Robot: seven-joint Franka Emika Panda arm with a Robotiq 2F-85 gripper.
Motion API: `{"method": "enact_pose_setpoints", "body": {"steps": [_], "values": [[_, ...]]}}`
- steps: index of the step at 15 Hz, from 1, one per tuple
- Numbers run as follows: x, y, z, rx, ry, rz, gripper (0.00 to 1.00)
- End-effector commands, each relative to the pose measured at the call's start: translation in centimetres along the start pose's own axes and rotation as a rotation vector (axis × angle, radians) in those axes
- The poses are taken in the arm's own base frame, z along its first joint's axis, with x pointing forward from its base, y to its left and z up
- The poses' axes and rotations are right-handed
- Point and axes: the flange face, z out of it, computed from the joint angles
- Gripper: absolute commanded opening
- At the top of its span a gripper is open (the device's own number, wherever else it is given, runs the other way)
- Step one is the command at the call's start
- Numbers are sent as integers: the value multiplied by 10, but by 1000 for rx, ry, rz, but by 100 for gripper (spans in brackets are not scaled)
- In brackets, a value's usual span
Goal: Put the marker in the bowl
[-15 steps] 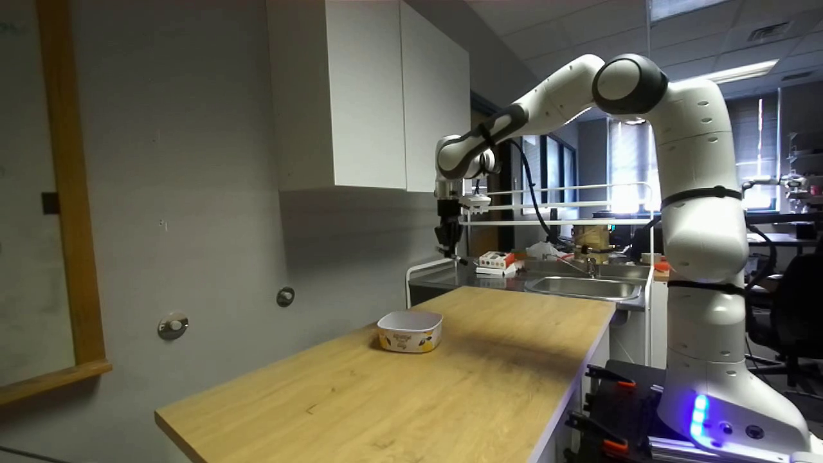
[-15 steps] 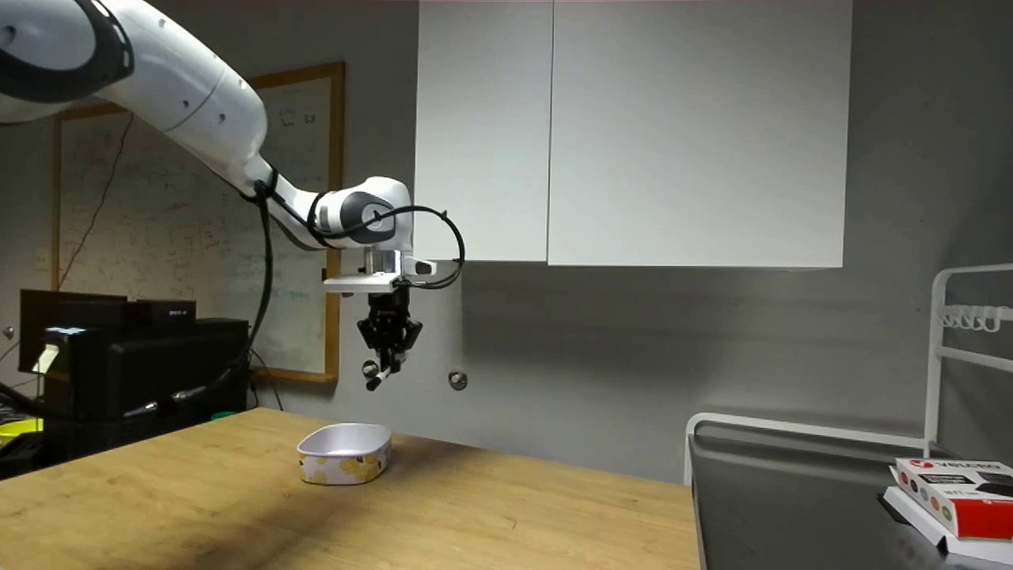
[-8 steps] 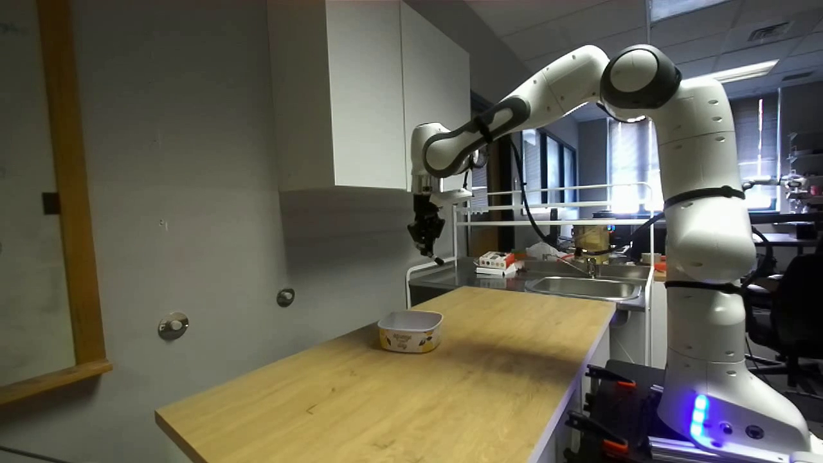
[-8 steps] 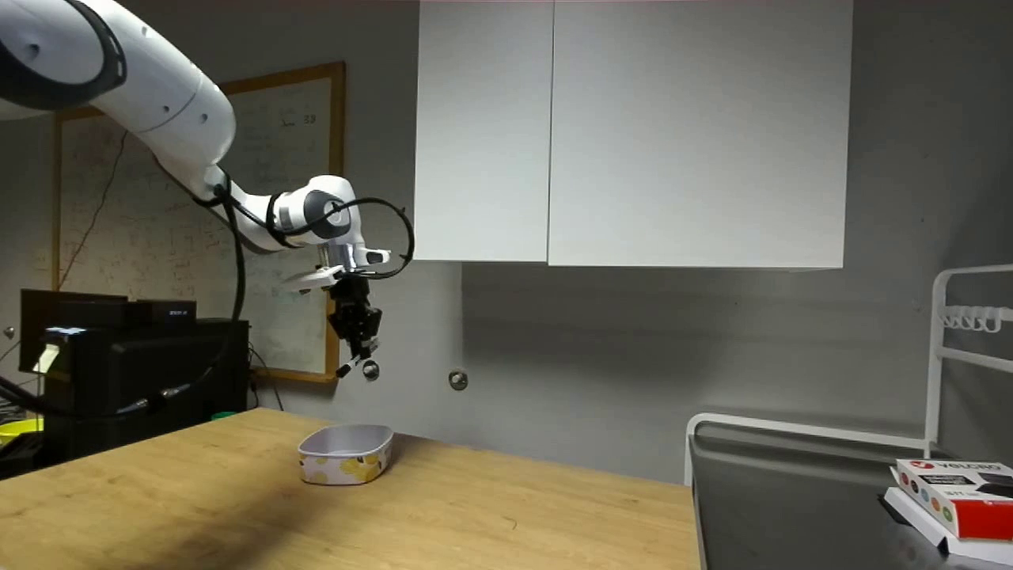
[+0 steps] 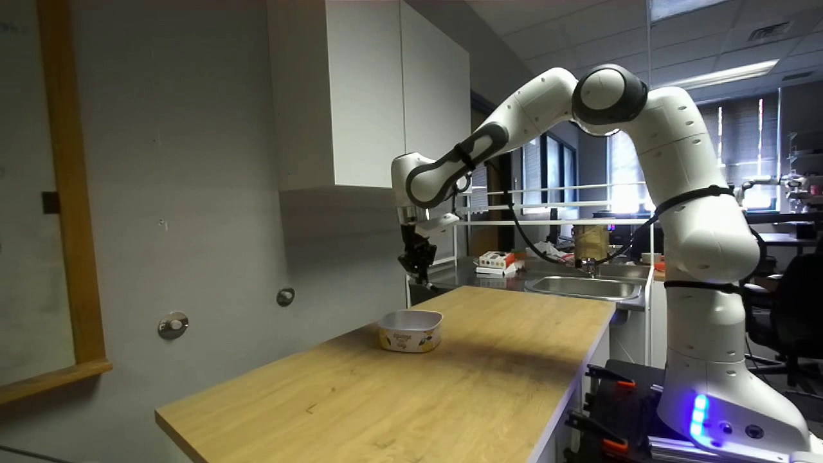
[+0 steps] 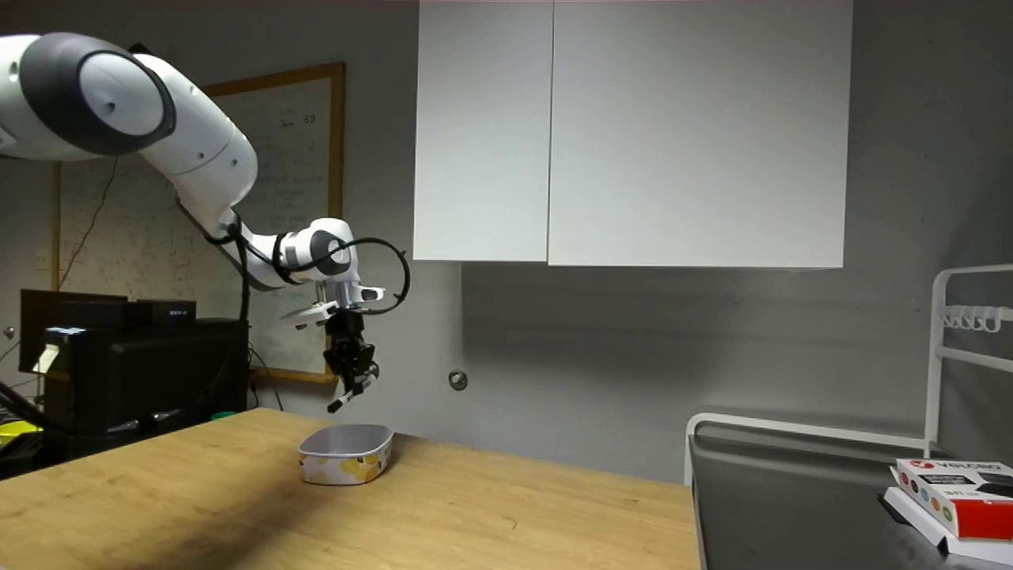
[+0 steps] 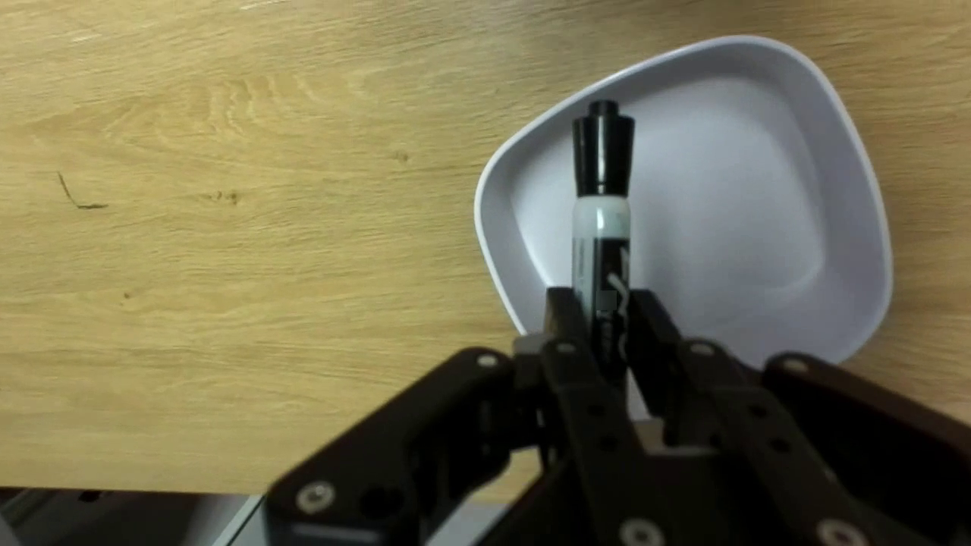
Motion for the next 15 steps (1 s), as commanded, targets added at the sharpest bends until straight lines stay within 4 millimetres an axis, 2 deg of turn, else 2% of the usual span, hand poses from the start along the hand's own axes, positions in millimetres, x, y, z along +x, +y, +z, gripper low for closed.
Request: {"method": "enact_pose_setpoints", "body": {"steps": [1,8,14,15], "values": [[19,-6,27,-6,-69,25,5],[34,-12,59,-28,-158,32,5],[42,-8,64,-71,-203,35,6],[44,-7,64,-77,-212,37,15]]}}
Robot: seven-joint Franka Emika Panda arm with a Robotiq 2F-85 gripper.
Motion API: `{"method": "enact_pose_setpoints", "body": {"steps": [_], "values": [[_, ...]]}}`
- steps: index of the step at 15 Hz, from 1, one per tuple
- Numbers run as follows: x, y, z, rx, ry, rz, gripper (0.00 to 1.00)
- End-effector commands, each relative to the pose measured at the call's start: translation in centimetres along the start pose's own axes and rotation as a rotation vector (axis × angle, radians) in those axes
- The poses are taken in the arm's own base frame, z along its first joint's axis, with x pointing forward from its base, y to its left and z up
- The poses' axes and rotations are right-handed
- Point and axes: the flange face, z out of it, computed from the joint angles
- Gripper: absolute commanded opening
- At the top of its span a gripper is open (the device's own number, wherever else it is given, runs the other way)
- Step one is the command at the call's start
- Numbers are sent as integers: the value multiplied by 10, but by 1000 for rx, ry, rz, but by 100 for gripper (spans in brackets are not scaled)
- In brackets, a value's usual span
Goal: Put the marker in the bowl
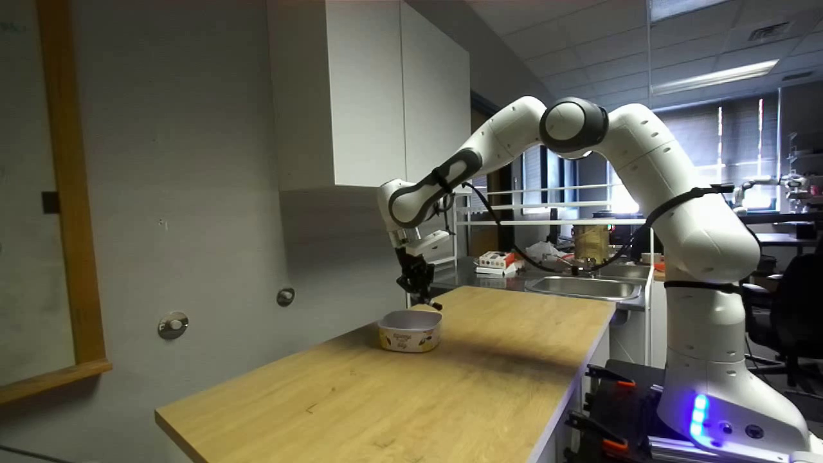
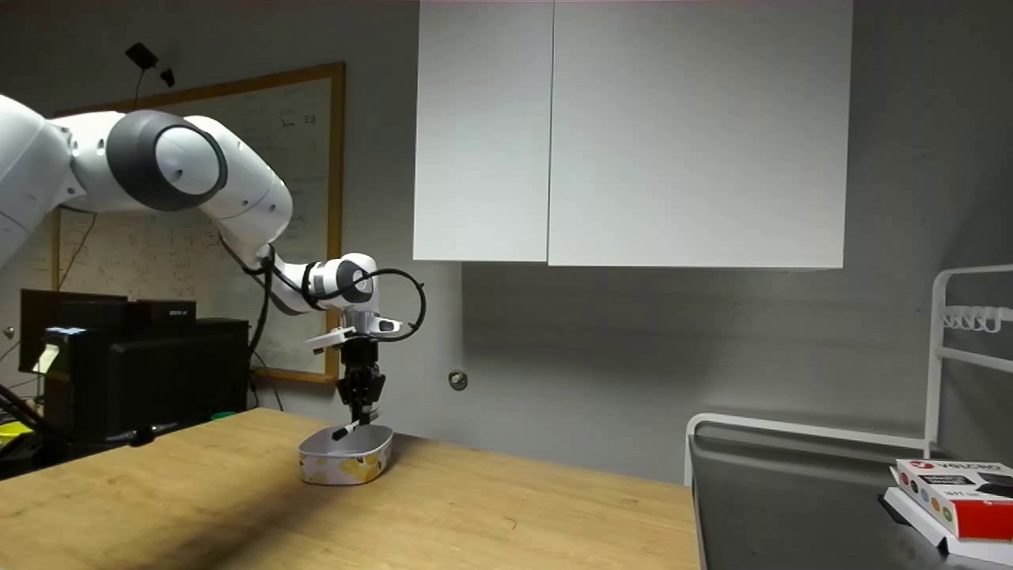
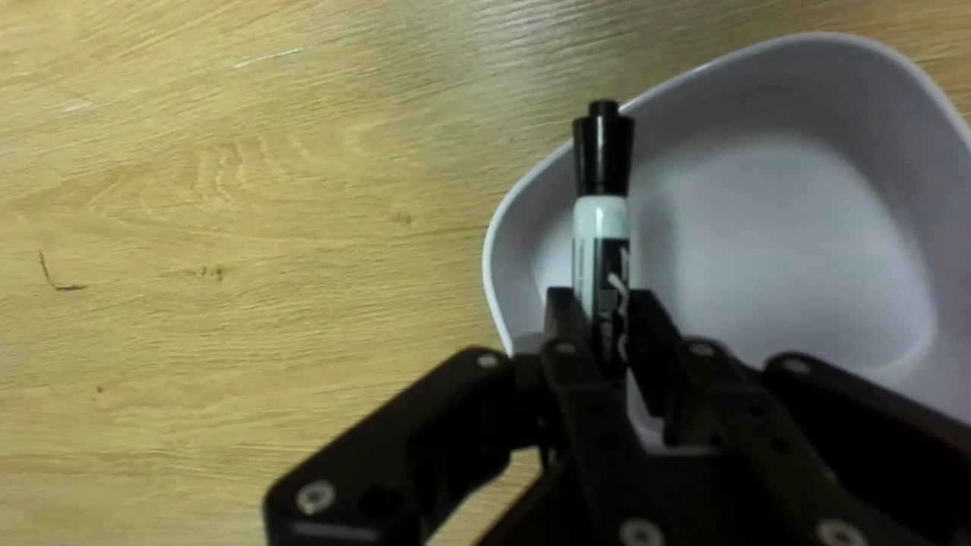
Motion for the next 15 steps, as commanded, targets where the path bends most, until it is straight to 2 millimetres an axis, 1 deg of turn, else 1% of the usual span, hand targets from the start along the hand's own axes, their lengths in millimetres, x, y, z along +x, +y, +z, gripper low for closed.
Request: {"method": "enact_pose_setpoints", "body": {"steps": [1,2,3,9,10,12,13,15], "values": [[10,0,-2,-27,-31,5,45],[10,0,-3,-33,-38,7,46],[11,1,-3,-37,-45,7,52],[14,13,-5,-57,-71,24,97],[13,17,-7,-61,-75,28,100],[9,26,-15,-65,-78,31,100],[7,32,-21,-63,-75,30,100],[-4,49,-40,-42,-76,5,100]]}}
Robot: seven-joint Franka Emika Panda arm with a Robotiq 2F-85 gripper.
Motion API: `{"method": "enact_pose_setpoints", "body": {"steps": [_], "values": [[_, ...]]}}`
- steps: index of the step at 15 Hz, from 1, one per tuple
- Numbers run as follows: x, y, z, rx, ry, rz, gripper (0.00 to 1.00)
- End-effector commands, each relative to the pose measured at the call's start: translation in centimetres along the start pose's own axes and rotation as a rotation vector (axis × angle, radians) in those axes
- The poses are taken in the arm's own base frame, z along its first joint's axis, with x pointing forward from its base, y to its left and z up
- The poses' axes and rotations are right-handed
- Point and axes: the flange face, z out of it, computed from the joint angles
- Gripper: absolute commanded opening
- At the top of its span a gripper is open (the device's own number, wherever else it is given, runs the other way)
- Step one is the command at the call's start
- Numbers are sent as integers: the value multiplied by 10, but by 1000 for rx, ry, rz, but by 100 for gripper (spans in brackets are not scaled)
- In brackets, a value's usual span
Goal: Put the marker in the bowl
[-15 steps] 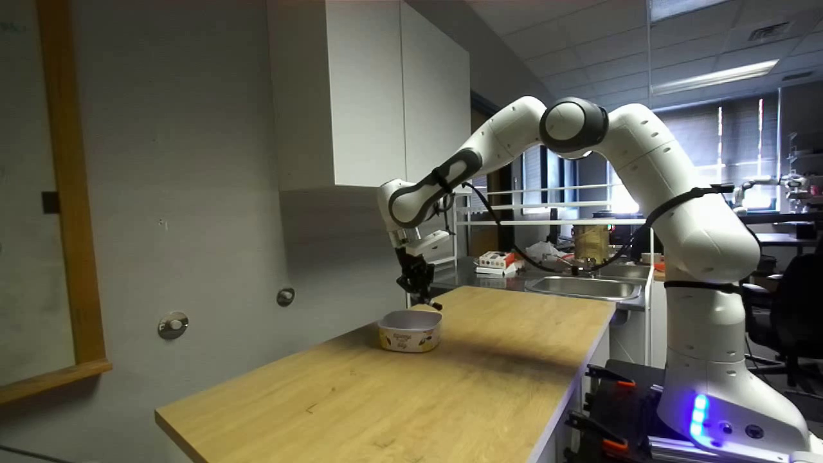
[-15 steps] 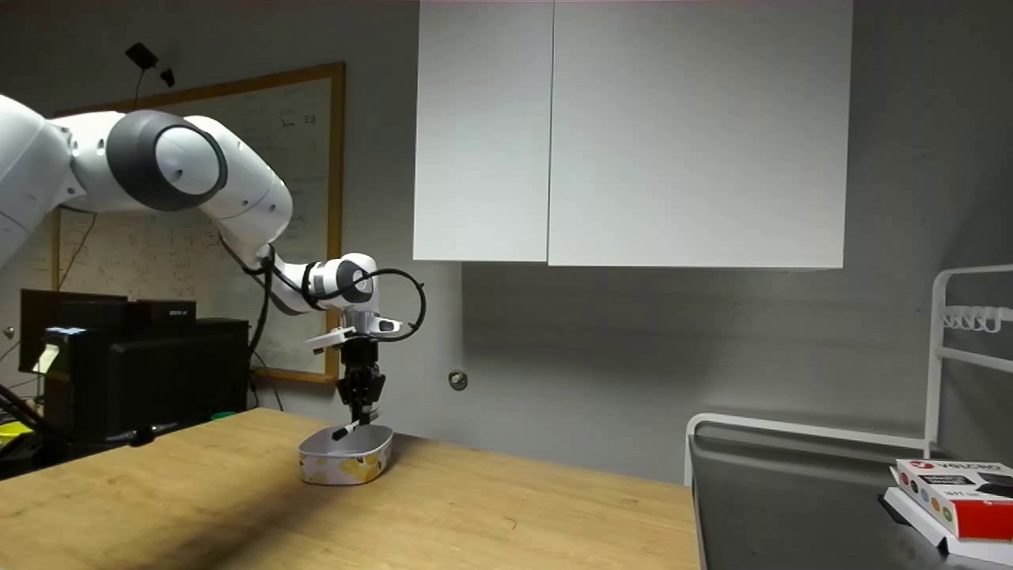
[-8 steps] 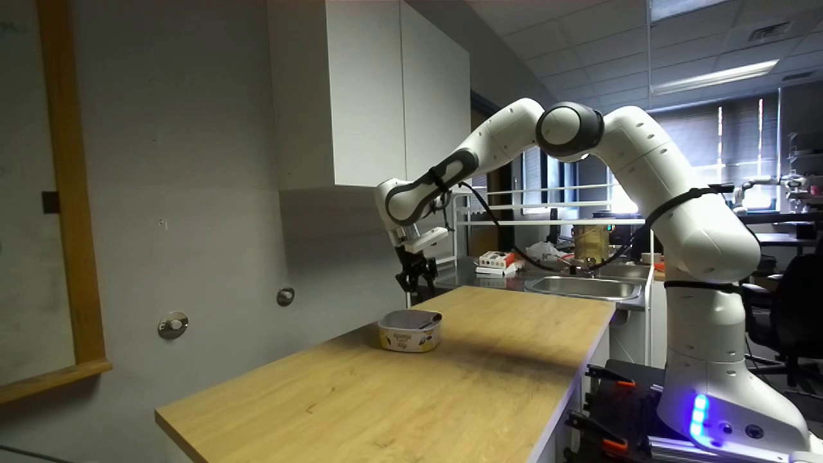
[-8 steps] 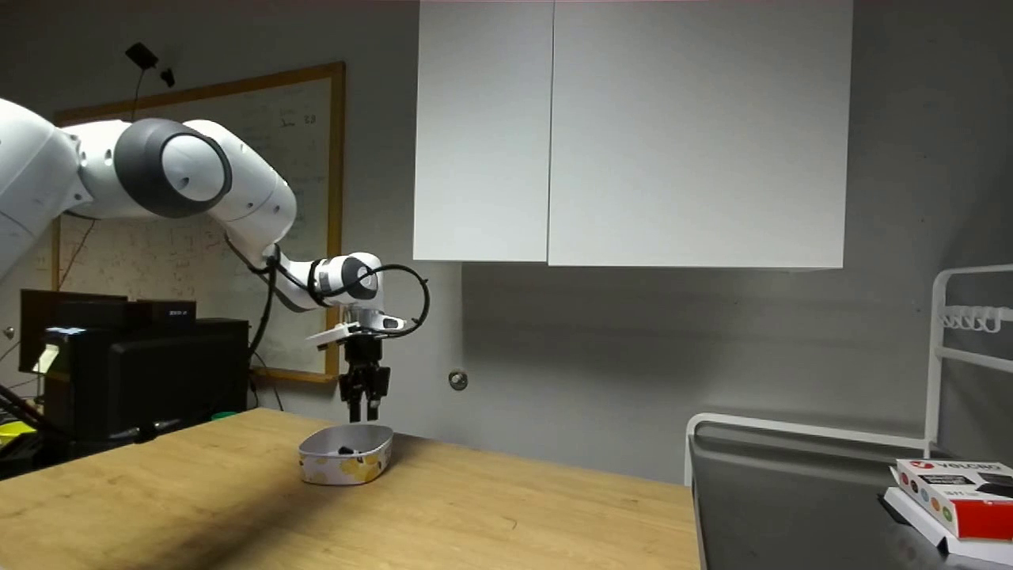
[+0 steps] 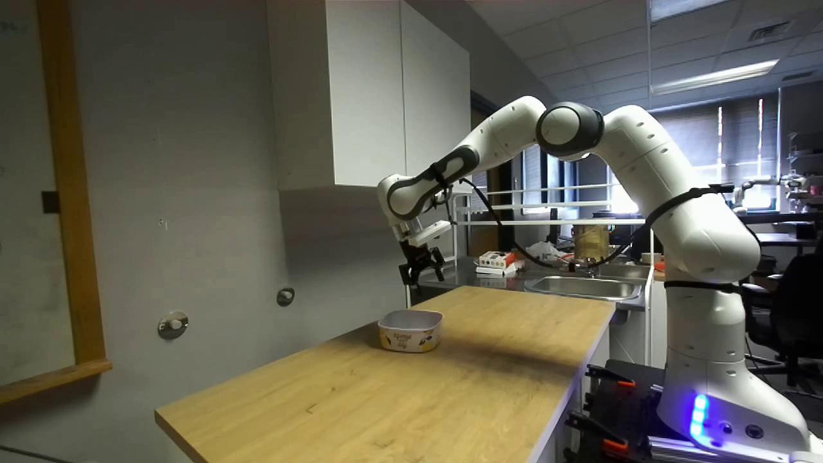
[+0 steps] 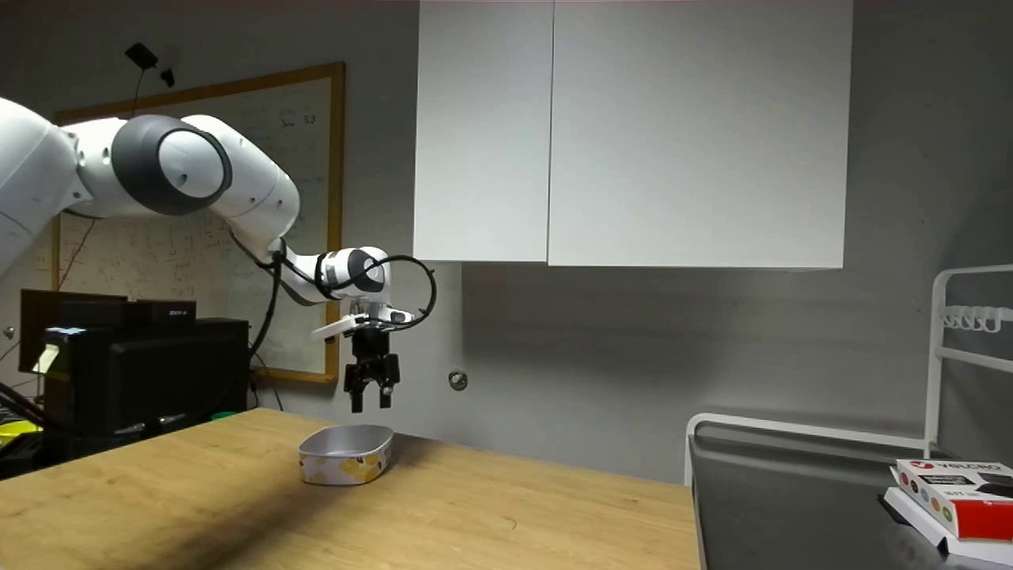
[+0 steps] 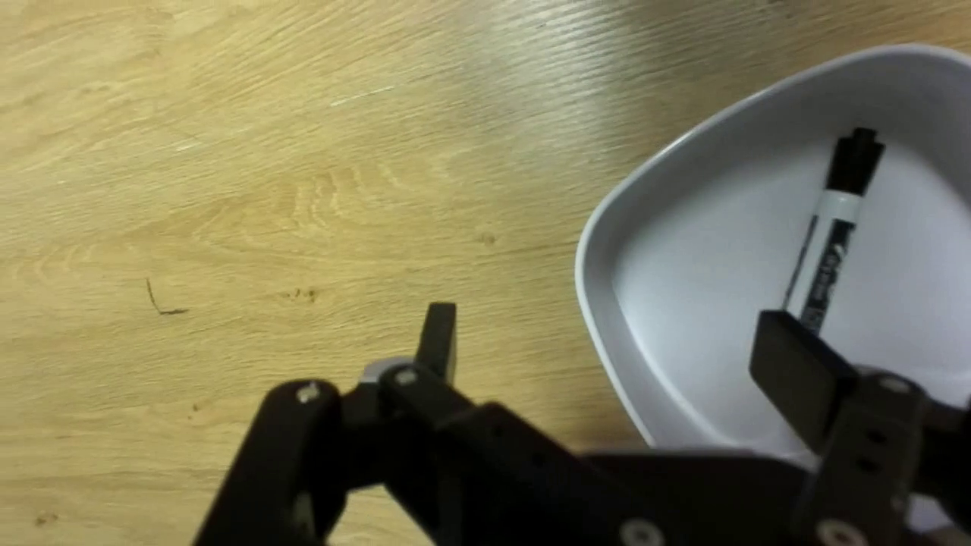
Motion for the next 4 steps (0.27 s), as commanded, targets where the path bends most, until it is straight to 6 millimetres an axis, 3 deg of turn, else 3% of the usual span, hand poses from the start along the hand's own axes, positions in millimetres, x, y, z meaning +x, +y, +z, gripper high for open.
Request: {"method": "enact_pose_setpoints", "body": {"steps": [1,4], "values": [[-22,33,-35,27,2,-65,100],[-48,65,-65,39,17,-128,100]]}}
